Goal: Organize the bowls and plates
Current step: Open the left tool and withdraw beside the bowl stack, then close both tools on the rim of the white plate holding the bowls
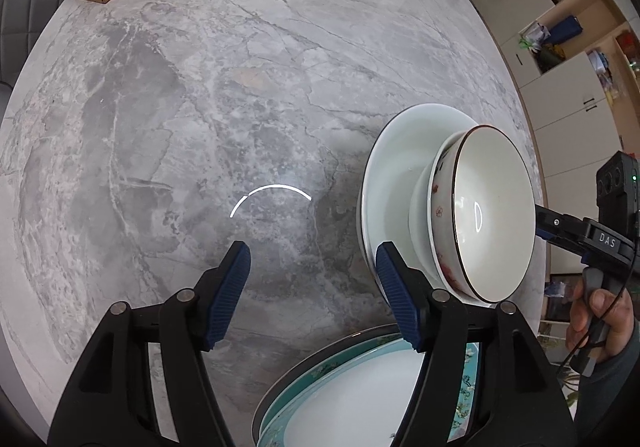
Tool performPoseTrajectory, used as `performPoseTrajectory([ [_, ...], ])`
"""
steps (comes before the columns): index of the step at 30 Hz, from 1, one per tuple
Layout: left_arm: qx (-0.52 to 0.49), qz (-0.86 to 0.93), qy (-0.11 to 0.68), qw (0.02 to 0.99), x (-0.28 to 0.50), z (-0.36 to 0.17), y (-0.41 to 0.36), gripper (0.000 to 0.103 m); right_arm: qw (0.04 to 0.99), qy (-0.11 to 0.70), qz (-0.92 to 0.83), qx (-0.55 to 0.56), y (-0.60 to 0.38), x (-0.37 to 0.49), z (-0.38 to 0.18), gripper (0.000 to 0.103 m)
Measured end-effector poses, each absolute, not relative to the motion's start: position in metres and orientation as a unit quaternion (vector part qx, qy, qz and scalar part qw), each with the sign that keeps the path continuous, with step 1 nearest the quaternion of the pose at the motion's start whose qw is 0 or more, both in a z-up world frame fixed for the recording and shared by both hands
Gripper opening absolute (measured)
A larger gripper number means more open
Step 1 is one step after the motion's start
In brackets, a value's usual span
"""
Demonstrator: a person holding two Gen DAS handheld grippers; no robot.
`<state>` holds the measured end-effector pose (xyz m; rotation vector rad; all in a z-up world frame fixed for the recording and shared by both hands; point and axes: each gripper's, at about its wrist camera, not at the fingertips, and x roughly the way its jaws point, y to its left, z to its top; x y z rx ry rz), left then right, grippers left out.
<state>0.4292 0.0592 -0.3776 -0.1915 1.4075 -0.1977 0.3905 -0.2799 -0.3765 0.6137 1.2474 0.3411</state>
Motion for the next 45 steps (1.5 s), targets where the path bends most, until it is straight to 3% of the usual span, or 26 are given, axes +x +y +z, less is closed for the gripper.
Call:
performPoseTrajectory([
  [15,-0.078,-0.104,0.649,0.75,0.438,-0.401,0.046,0.063,0.75,0.579,0.185,0.26,-0.264,0.398,-0.381,0.064],
  [23,-0.07,-0.112,0.641,0.756,0.442,-0.409,0.037,0.056,0.757,0.583,0.185,0.228,-0.25,0.409,-0.387,0.063],
  [29,-0.081,-0.115,0.637,0.758,0.442,-0.413,0.041,0.057,0.759,0.579,0.196,0.222,-0.242,0.412,-0.393,0.055],
  [41,-0.113,-0.113,0.635,0.756,0.448,-0.422,0.053,0.058,0.757,0.578,0.21,0.221,-0.238,0.416,-0.396,0.052],
  [44,-0.1,-0.124,0.637,0.754,0.448,-0.423,0.049,0.051,0.758,0.574,0.216,0.224,-0.236,0.415,-0.396,0.044],
  [45,-0.102,-0.13,0.638,0.752,0.449,-0.423,0.045,0.044,0.758,0.574,0.216,0.223,-0.235,0.415,-0.396,0.039],
])
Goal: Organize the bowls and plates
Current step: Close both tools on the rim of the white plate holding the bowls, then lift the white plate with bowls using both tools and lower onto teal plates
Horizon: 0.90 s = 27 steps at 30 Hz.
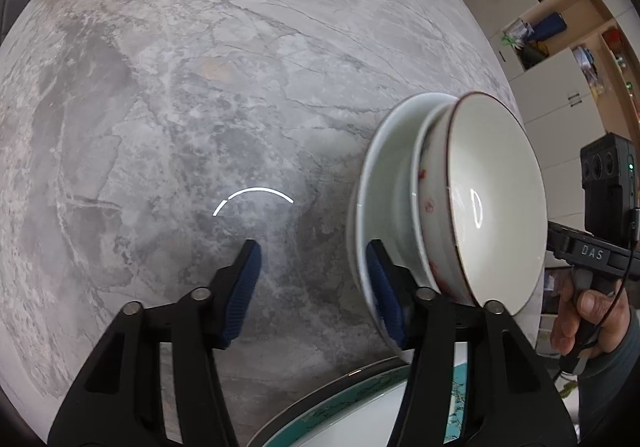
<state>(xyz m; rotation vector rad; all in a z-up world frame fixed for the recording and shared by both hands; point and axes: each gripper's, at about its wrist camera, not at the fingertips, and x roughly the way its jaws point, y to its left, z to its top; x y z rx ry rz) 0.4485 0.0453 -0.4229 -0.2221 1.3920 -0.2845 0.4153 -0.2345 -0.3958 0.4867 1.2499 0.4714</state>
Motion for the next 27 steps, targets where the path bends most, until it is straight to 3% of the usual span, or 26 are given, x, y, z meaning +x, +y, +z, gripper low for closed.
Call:
performPoseTrajectory([
  [3,-0.1,-0.143,0.636,0.752,0.449,-0.422,0.037,0.029,0.753,0.572,0.234,0.227,-0.229,0.416,-0.394,0.022],
  [10,-0.111,-0.155,0.634,0.75,0.447,-0.422,0.025,0.012,0.755,0.57,0.237,0.219,-0.22,0.414,-0.392,0.019],
  [27,-0.097,-0.136,0.628,0.76,0.445,-0.413,0.019,0.011,0.76,0.573,0.212,0.225,-0.218,0.408,-0.389,0.017],
])
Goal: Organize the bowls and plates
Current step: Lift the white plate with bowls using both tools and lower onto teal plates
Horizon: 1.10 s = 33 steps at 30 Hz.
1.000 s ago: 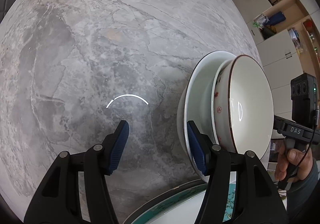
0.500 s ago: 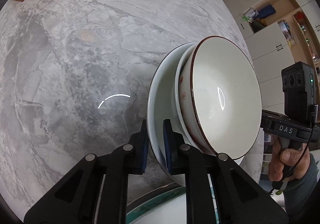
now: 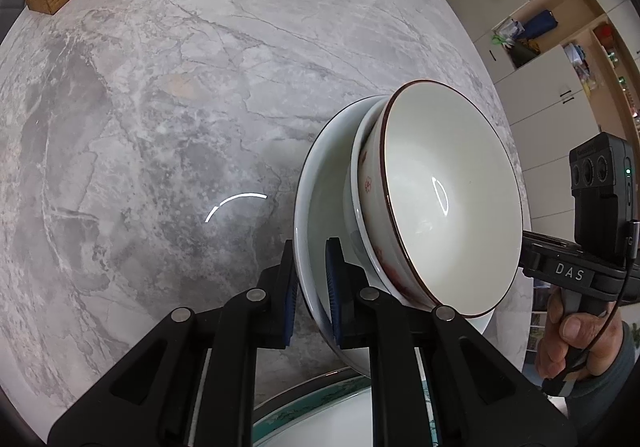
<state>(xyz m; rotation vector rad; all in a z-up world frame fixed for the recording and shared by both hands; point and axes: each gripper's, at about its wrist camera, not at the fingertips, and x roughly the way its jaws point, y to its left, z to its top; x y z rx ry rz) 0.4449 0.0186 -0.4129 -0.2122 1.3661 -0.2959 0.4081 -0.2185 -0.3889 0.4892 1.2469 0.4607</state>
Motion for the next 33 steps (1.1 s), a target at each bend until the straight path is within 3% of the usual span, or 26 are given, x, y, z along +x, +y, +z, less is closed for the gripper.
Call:
performPoseTrajectory([
  [20,-0.099,-0.135,0.595,0.786,0.425,-0.37,0.026,0.011,0.789,0.539,0.216,0.2,-0.214,0.395,-0.349,0.017],
  [33,-0.099,-0.132,0.583,0.796,0.372,-0.326,0.037,0.011,0.794,0.53,0.23,0.187,-0.194,0.348,-0.316,0.017],
])
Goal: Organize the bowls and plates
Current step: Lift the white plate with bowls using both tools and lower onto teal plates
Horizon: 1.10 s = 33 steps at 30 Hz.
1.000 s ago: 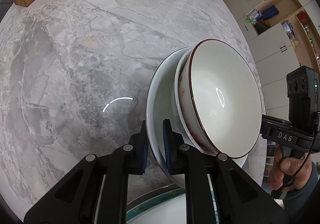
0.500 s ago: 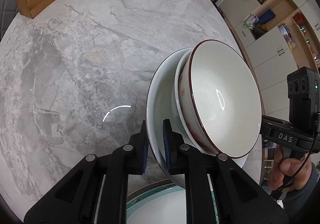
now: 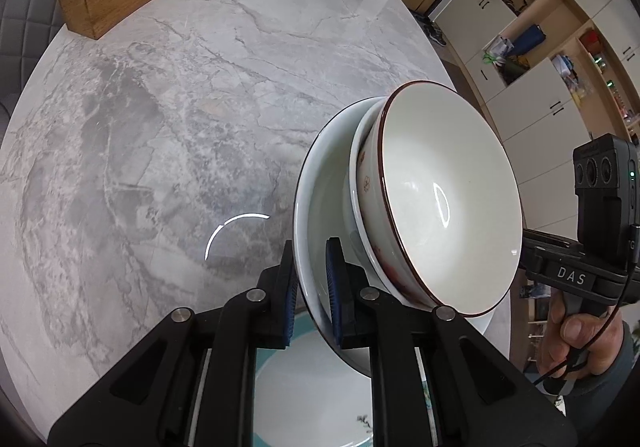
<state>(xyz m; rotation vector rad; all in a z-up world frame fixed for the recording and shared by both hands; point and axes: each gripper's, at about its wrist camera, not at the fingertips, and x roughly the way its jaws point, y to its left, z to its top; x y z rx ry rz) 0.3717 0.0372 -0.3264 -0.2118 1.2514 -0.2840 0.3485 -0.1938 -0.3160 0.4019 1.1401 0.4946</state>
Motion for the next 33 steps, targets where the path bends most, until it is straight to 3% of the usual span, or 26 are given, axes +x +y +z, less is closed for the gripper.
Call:
performPoseTrajectory([
  [16,-0.106,-0.126,0.586,0.793,0.272,-0.326,0.059,0.011,0.783,0.55,0.235,0.174,-0.165,0.263,-0.327,0.017],
  [33,-0.112,-0.125,0.603,0.78,0.227,-0.357,0.073,0.011,0.775,0.57,0.22,0.162,-0.144,0.218,-0.355,0.017],
])
